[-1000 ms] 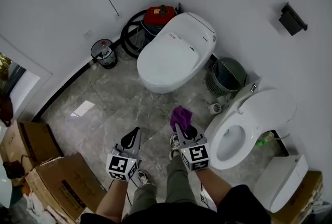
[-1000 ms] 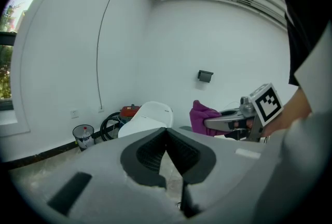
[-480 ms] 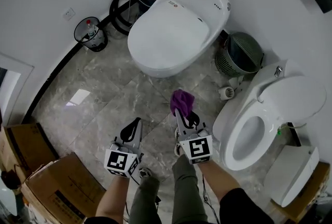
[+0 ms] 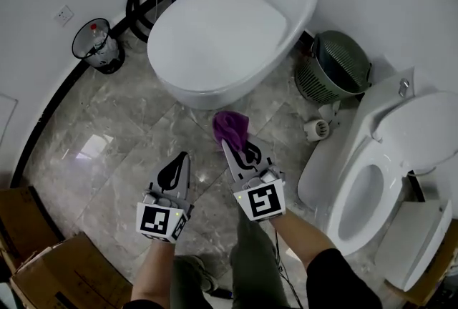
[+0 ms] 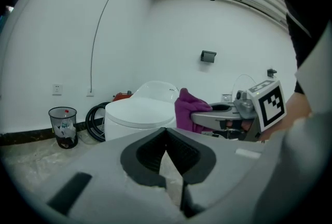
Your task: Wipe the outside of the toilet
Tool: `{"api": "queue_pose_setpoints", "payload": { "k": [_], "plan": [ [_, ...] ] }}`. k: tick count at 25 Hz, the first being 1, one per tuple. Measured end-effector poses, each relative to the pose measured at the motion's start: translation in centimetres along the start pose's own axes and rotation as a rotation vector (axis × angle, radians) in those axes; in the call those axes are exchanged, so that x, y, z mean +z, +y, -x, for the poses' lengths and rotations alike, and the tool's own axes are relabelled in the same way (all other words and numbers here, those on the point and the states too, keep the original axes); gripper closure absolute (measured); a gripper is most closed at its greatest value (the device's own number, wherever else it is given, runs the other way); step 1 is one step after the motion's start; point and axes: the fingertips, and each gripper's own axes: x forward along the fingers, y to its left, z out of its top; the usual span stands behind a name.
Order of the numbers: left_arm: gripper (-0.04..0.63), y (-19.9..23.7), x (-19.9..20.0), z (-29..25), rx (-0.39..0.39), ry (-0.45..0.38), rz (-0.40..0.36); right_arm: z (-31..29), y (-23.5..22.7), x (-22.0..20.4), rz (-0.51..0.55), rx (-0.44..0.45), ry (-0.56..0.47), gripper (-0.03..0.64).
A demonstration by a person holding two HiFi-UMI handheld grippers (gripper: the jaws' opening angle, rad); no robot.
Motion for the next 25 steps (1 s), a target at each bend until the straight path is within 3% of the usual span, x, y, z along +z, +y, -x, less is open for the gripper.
{"api": "queue_pose_setpoints", "payload": {
  "k": [6, 11, 25],
  "plan": [
    [0.594, 3.4, -4.9, -3.8, 0.028, -0.064, -0.078, -5.3, 1.3, -5.9, 0.019, 0.025, -0.096, 0.554],
    [0.595, 4.7, -8.0, -5.8, 0.036, -0.097, -0.092, -8.1, 1.3, -9.3, 0.055, 0.024, -0.131, 0.554],
    [0.594, 5.1, -10.4, -8.7, 0.046, -0.077, -0.084, -10.8, -5.1, -12.1, 0.032, -0.042, -0.136, 0.551]
  ]
}}
